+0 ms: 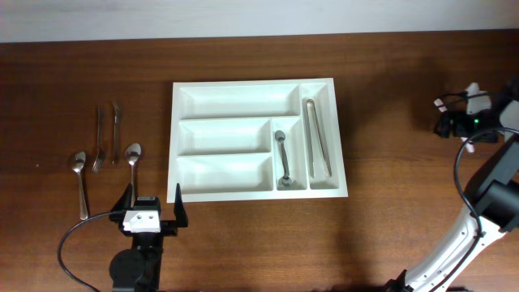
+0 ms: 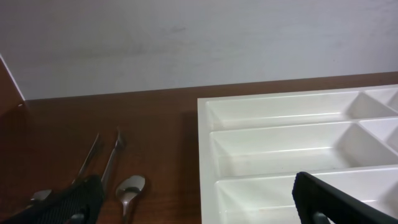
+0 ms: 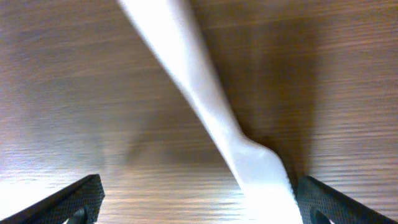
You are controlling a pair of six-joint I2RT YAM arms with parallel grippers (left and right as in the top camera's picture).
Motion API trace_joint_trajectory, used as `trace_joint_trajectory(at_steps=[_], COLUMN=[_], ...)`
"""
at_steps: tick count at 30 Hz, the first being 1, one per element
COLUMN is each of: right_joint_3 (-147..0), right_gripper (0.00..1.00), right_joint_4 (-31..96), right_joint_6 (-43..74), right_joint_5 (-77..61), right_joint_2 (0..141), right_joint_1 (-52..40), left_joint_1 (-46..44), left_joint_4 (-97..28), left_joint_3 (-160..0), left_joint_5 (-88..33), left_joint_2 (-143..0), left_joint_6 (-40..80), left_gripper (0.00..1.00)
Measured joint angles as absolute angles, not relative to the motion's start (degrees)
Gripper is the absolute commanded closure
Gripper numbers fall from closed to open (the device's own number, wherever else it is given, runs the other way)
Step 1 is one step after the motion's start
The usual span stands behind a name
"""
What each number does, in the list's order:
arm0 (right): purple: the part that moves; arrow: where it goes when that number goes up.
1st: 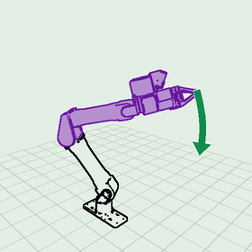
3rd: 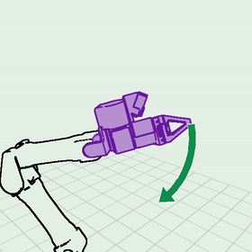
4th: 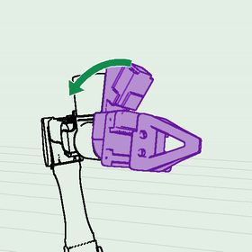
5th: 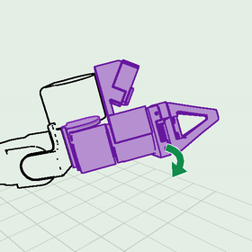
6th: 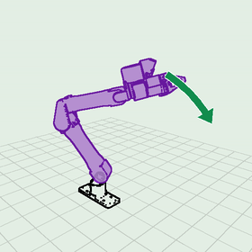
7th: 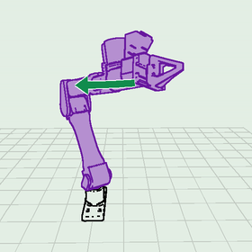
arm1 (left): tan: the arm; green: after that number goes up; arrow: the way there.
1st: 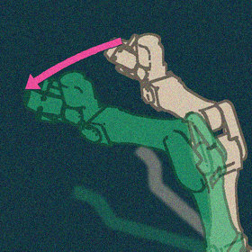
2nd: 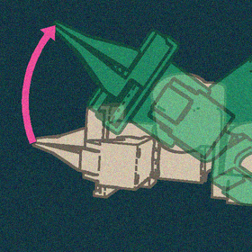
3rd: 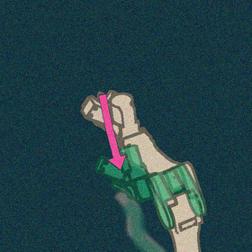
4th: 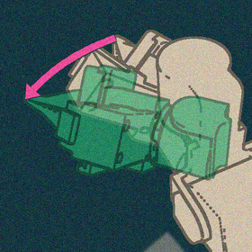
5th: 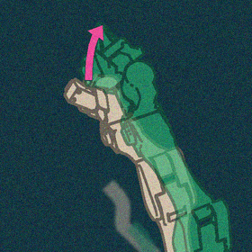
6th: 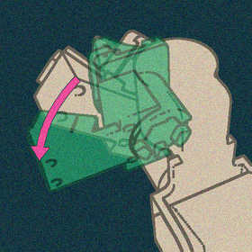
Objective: Pack container
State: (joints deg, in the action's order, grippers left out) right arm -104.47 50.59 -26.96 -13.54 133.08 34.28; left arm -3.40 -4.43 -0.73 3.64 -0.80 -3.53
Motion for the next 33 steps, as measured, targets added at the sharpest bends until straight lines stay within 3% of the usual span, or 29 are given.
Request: trace_joint_trajectory(at_steps=[7, 18, 21, 24, 33], right_joint_3=[-104.8, -104.4, -104.4, -104.4, -104.4], right_gripper=[0.03, 0.10, 0.17, 0.31, 0.52], right_joint_4=[58.8, 50.1, 48.3, 47.5, 46.6], right_joint_6=[-26.9, -19.4, -15.7, -12.3, -4.0], right_joint_5=[-14.5, -12.5, -10.3, -9.0, -6.3], right_joint_2=[132.4, 132.7, 132.8, 133.0, 133.1], right_joint_1=[27.2, 23.8, 24.1, 24.6, 25.0], left_joint_1=[-3.4, -3.4, -3.4, -3.4, -3.4], left_joint_4=[-4.4, -4.4, -4.4, -4.4, -4.4], left_joint_3=[-0.7, -0.7, -0.7, -0.7, -0.7], left_joint_5=[3.6, 3.6, 3.6, 3.6, 3.6], left_joint_2=[-0.8, -0.8, -0.8, -0.8, -0.8], left_joint_6=[-3.5, -3.5, -3.5, -3.5, -3.5], left_gripper=[0.01, 0.01, 0.01, 0.01, 0.01])
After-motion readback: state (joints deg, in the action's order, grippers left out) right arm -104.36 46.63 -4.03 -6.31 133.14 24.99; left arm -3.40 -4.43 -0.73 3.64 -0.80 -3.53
